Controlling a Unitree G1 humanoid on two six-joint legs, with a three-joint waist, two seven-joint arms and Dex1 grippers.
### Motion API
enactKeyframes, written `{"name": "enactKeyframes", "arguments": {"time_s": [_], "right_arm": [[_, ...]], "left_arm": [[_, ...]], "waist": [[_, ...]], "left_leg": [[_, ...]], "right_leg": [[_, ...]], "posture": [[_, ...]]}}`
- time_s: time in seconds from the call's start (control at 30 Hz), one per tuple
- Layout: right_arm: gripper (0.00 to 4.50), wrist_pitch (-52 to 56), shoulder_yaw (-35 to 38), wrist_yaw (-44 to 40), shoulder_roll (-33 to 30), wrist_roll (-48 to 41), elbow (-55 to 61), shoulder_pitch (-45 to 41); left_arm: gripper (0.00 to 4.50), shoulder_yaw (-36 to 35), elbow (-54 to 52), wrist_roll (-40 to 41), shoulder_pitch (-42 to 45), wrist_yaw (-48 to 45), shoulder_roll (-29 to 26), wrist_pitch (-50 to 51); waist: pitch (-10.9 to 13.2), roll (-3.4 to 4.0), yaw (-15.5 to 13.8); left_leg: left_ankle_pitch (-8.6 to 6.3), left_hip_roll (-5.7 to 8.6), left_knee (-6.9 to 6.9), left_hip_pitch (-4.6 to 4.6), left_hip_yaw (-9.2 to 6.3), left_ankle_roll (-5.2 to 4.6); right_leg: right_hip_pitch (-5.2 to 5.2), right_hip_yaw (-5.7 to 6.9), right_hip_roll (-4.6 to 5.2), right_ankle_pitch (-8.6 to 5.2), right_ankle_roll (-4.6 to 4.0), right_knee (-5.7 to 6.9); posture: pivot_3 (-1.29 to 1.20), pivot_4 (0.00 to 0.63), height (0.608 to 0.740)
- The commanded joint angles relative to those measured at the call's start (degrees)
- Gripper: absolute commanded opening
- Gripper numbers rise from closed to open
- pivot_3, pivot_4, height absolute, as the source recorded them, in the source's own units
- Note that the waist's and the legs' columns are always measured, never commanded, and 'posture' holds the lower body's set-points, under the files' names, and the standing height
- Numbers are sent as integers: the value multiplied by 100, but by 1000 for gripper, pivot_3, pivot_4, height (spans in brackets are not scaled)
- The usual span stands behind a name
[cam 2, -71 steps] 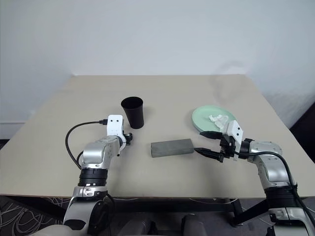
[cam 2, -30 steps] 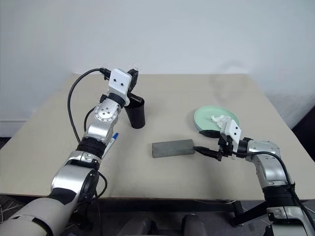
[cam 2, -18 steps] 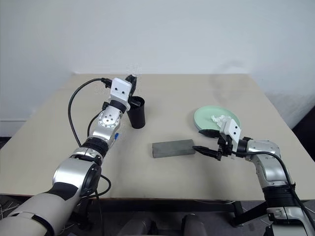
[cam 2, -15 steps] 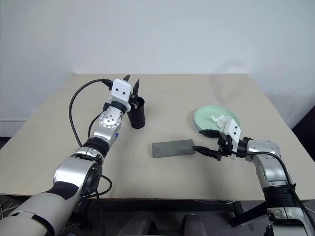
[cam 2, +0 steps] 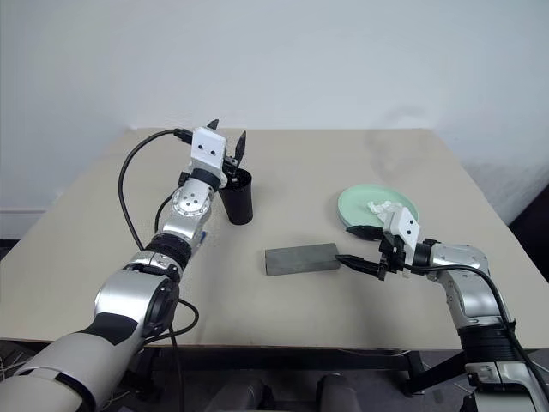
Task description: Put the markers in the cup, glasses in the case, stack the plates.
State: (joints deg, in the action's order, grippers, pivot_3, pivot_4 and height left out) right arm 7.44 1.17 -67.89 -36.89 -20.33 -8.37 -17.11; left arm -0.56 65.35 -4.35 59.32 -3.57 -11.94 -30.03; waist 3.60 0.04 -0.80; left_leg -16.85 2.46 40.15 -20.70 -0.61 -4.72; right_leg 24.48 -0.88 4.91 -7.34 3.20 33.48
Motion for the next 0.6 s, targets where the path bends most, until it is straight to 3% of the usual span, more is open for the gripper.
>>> {"name": "enactKeyframes", "arguments": {"time_s": [0.03,0.23,0.37,0.6], "right_arm": [[3684,-44,124,22,-38,-88,168,-65],[3684,-87,75,-58,-34,-65,58,-90],[3684,-127,42,-109,-23,-34,-71,-200],[3684,-213,-20,-151,22,-1,-238,-297]], "left_arm": [[3053,-280,-1232,306,-113,-48,-208,1286],[3053,-713,-3864,936,-791,-429,-752,4767],[3053,-647,-4952,1331,-1015,-1043,-1293,7000],[3053,-503,-5904,1600,-1527,-1624,-1919,8992]], "waist": [[0,0,4],[0,1,35],[0,1,56],[-1,1,78]], "left_leg": [[0,0,0,0,0,0],[-1,-4,0,3,-2,3],[0,-3,2,4,-5,4],[1,-3,2,9,-6,8]], "right_leg": [[0,0,0,0,0,0],[5,-1,-2,0,0,12],[4,0,-3,-1,0,17],[4,-2,-3,-2,-1,20]], "posture": [[0,0,740],[0,0,740],[0,0,740],[0,0,740]]}}
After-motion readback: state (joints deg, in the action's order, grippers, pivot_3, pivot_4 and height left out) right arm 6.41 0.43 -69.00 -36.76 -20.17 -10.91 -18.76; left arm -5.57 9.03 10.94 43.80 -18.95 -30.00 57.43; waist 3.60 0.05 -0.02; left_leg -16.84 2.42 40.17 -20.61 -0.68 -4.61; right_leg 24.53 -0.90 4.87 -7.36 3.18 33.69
